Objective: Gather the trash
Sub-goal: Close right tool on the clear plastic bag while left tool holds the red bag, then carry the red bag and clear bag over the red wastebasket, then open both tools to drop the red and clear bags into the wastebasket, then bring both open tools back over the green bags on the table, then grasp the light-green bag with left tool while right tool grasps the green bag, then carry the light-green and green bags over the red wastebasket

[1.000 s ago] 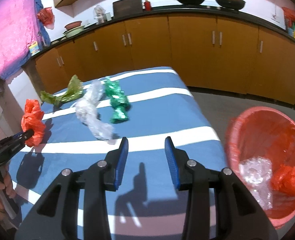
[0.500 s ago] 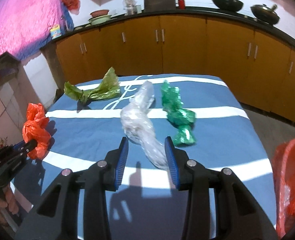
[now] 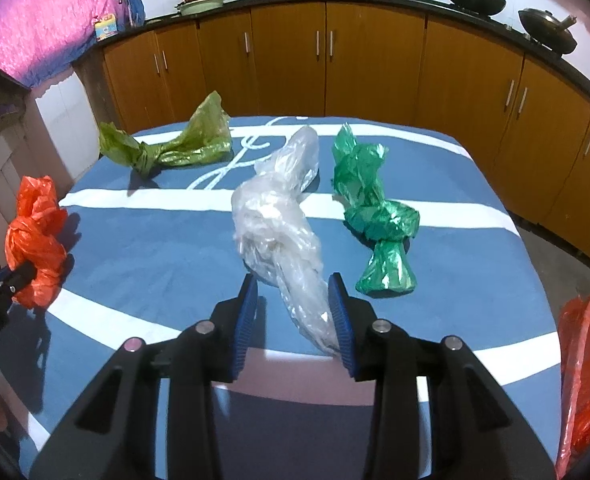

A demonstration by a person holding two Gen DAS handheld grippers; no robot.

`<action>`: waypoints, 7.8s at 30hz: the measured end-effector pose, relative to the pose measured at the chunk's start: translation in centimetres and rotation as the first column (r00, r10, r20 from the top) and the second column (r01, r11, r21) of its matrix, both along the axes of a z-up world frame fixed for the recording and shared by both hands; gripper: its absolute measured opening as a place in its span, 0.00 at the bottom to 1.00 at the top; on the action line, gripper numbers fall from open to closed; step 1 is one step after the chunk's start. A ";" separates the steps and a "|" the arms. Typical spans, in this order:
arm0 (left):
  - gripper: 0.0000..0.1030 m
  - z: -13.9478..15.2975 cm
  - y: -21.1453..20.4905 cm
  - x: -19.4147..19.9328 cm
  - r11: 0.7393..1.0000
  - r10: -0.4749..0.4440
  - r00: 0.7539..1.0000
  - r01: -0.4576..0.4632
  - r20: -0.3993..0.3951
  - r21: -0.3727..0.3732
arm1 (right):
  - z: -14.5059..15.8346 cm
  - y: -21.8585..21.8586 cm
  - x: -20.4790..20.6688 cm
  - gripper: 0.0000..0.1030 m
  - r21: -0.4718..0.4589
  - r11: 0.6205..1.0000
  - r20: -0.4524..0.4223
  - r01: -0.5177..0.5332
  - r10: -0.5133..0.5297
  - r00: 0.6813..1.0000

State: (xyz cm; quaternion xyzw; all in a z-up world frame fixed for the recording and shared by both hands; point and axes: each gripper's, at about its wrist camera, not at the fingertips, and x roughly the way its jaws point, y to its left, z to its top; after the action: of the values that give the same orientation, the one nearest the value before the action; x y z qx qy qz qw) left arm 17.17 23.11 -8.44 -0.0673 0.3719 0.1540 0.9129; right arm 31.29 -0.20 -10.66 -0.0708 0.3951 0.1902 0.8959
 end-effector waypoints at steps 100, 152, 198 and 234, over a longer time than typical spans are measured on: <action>0.24 5.1 -41.1 2.4 0.695 -0.717 0.695 0.719 0.058 -0.015 | 6.5 -38.6 -14.6 0.04 0.230 0.798 0.125 0.556 -0.591 0.797; 0.60 3.2 -19.5 5.0 0.933 -0.357 0.933 0.355 0.039 0.058 | 7.7 -26.1 -8.0 0.29 0.197 0.934 0.116 0.299 -0.325 0.939; 0.93 1.5 -1.4 13.0 0.992 -0.063 0.994 0.051 0.094 0.118 | -0.9 -5.5 5.3 0.11 0.088 0.983 -0.096 0.162 -0.153 0.984; 0.07 4.0 -2.9 10.5 0.984 -0.177 0.982 0.175 0.071 0.038 | 0.5 -7.4 2.3 0.11 0.127 0.979 -0.074 0.158 -0.150 0.986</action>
State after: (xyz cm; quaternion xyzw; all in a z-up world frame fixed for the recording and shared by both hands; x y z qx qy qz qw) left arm 27.71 20.21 -4.40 -0.0253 0.3396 0.0760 0.9372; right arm 33.64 -7.60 -10.20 0.0260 0.4143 0.1482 0.8976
